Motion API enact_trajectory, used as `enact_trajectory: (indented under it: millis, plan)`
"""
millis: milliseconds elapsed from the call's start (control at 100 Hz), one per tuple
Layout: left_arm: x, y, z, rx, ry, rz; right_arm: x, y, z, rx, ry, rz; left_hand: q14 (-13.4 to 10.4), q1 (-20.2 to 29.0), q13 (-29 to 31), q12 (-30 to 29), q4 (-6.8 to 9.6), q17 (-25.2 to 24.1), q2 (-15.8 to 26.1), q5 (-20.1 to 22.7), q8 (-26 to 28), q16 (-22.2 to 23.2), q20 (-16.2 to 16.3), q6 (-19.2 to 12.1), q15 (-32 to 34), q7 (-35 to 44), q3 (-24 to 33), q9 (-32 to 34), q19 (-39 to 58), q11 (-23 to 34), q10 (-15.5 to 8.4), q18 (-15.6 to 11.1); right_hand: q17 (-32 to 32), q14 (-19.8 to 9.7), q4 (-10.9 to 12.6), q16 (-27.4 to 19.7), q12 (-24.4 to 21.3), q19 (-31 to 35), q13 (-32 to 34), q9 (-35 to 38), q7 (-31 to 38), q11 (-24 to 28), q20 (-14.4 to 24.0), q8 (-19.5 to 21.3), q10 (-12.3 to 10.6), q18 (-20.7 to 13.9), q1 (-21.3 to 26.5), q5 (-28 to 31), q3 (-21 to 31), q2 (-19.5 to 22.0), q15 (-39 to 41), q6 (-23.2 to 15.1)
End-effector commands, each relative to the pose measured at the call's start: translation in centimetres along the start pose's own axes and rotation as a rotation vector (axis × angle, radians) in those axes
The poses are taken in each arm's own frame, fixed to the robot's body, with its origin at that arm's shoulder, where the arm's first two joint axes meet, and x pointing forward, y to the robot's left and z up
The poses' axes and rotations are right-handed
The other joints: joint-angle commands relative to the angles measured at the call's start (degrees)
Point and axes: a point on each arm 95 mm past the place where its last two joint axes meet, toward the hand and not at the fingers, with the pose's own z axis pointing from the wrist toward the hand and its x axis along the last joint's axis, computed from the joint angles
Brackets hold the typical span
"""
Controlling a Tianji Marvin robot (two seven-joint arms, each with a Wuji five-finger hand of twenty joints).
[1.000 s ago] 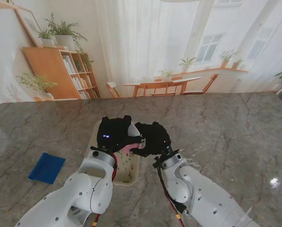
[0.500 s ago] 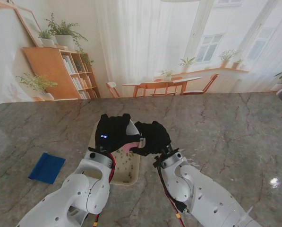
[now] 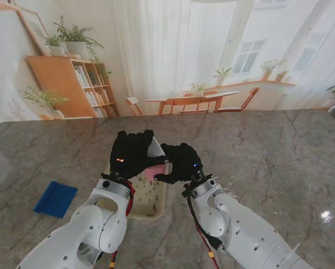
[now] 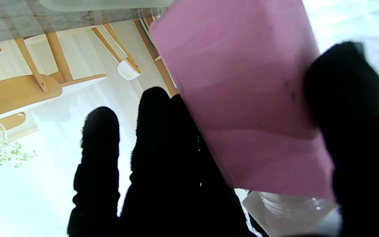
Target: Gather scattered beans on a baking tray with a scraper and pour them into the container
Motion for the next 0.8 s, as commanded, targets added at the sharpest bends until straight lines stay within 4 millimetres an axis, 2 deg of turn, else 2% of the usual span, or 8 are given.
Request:
enact_trajectory:
  millis: [0,250,290,320,420,460,500,790]
  plan:
    - [0.3,-0.7,-0.1,0.021,0.001,-0.027,0.0,-0.3,-0.2,0.021,0.002,0.005,-9.15,19.24,-1.99,5.04,4.14,-0.08,5.91,0.88,1.09,-0.79,-1.41,-9.38,-1.90,8.12,14.61,3.01,-0.93,14.69,-19.65,-3.31,-0.13,-2.46,4.60,-0.57,3.23,1.61,0.22,6.72,13.01,11.56,0.09,2.72,-9.83,0.06,10.49,5.26,13.63,8.91,0.25,-21.52]
    - [-1.1,-2.6,-1.1,0.081,-0.071,-0.151,-0.3,-0.2,-0.2,0.021,-0.016,0.000,-9.52,19.19,-2.33,4.90,4.04,-0.37,6.50,0.44,0.95,-0.76,-1.57,-9.92,-2.52,8.19,14.05,2.46,-1.40,14.42,-19.52,-3.83,-0.13,-2.42,4.59,-0.58,3.22,1.61,0.27,6.68,13.04,11.54,0.10,2.72,-9.74,0.06,10.53,5.27,13.58,8.95,0.25,-21.34]
    - [-1.4,-3.0,-1.3,0.093,-0.080,-0.157,-0.3,-0.1,-0.3,0.022,-0.019,-0.001,-9.83,19.11,-2.27,4.90,4.03,-0.23,6.74,0.26,0.97,-0.74,-1.59,-10.23,-2.72,8.24,13.86,2.52,-1.48,14.30,-21.13,-4.05,-0.13,-2.40,4.60,-0.59,3.23,1.61,0.24,6.69,13.03,11.56,0.10,2.71,-9.71,0.06,10.56,5.25,13.59,8.96,0.23,-21.36]
    - [-1.6,-3.3,-1.5,0.101,-0.086,-0.165,-0.4,-0.1,-0.3,0.022,-0.022,-0.001,-9.85,19.21,-2.39,4.92,4.07,-0.23,6.85,0.19,0.95,-0.73,-1.58,-10.14,-2.87,8.23,13.83,2.24,-1.52,14.22,-19.72,-4.08,-0.13,-2.39,4.59,-0.59,3.22,1.61,0.21,6.69,13.11,11.56,0.10,2.75,-9.72,0.06,10.54,5.36,13.57,8.93,0.22,-21.33]
    - [-2.6,-4.7,-2.1,0.122,-0.105,-0.160,-0.6,0.0,-0.3,0.021,-0.033,-0.002,-9.90,19.20,-2.66,5.04,4.12,-0.42,6.97,-0.18,1.09,-0.66,-1.62,-10.37,-3.08,8.31,13.70,2.02,-1.76,14.25,-19.61,-4.31,-0.13,-2.44,4.57,-0.60,3.18,1.61,0.27,6.71,12.99,11.55,0.10,2.67,-9.71,0.06,10.51,5.20,13.58,8.93,0.24,-21.32]
    - [-3.2,-5.2,-2.3,0.125,-0.114,-0.137,-0.7,0.1,-0.4,0.019,-0.041,-0.002,-10.01,19.14,-2.67,5.08,4.14,-0.42,7.11,-0.35,1.18,-0.60,-1.62,-10.50,-3.09,8.34,13.65,1.87,-1.81,14.24,-19.51,-4.38,-0.13,-2.50,4.58,-0.60,3.17,1.61,0.28,6.71,13.05,11.54,0.10,2.70,-9.71,0.06,10.53,5.27,13.59,8.93,0.24,-21.29]
    - [-3.9,-5.7,-2.6,0.123,-0.121,-0.099,-0.8,0.3,-0.4,0.016,-0.050,-0.002,-10.18,19.01,-2.60,5.02,4.14,-0.45,7.20,-0.52,1.21,-0.54,-1.63,-10.61,-3.14,8.32,13.53,2.18,-1.93,14.11,-21.83,-4.67,-0.13,-2.49,4.58,-0.61,3.17,1.61,0.27,6.74,13.11,11.55,0.10,2.73,-9.73,0.06,10.55,5.35,13.60,8.92,0.23,-21.31]
    - [-10.3,-7.2,-4.1,-0.012,-0.174,0.127,-1.6,1.7,-1.0,-0.011,-0.135,-0.009,-11.46,18.71,-3.90,4.99,4.13,-0.59,8.51,-2.20,1.39,-0.93,-2.06,-11.58,-4.91,8.43,13.05,0.72,-3.23,12.92,-22.83,-6.06,-0.13,-2.39,4.55,-0.64,3.12,1.61,0.28,6.72,13.09,11.54,0.10,2.68,-9.75,0.06,10.57,5.42,13.64,8.84,0.21,-21.37]
